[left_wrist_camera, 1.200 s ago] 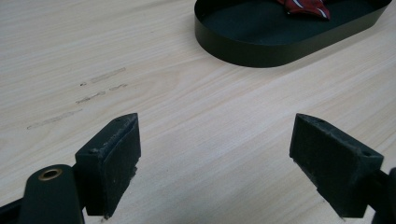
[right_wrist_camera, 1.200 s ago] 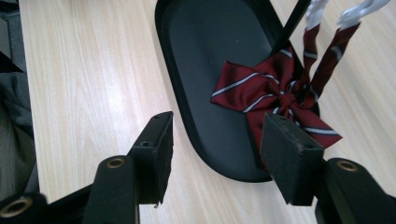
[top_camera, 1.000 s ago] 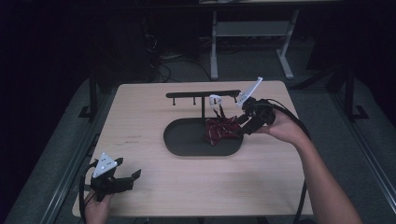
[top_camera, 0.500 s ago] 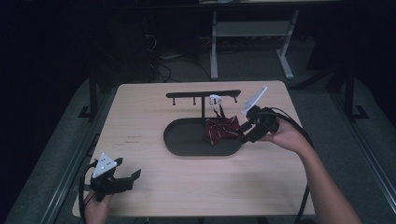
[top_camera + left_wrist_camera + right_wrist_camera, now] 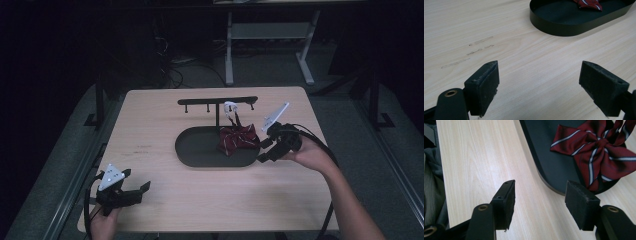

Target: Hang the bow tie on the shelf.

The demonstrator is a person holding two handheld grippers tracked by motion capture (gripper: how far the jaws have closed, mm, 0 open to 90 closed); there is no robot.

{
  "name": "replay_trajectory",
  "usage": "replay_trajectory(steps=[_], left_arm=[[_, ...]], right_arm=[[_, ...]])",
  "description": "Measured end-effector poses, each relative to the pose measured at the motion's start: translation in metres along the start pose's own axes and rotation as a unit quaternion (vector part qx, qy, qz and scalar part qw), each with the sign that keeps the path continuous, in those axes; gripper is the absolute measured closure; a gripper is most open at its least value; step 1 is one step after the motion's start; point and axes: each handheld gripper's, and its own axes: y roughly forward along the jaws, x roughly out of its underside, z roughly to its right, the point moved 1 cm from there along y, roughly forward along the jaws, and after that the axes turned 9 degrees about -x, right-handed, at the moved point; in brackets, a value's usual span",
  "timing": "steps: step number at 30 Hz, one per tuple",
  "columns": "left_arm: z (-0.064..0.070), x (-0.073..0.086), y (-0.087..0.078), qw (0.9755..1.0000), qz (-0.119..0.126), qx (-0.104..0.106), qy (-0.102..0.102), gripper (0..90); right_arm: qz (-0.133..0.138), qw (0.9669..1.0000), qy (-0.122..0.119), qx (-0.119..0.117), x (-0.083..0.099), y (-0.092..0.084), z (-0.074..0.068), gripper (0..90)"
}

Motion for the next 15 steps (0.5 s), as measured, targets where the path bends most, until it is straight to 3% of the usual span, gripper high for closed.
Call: replay_trajectory(steps=[15], left_arm=[[-0.001, 0.000, 0.000, 1.0000, 0.002, -0.003, 0.000, 16.1]], right_arm=[[0.005, 0.9999, 0.012, -0.006, 0.024, 0.012, -0.006, 40.9]])
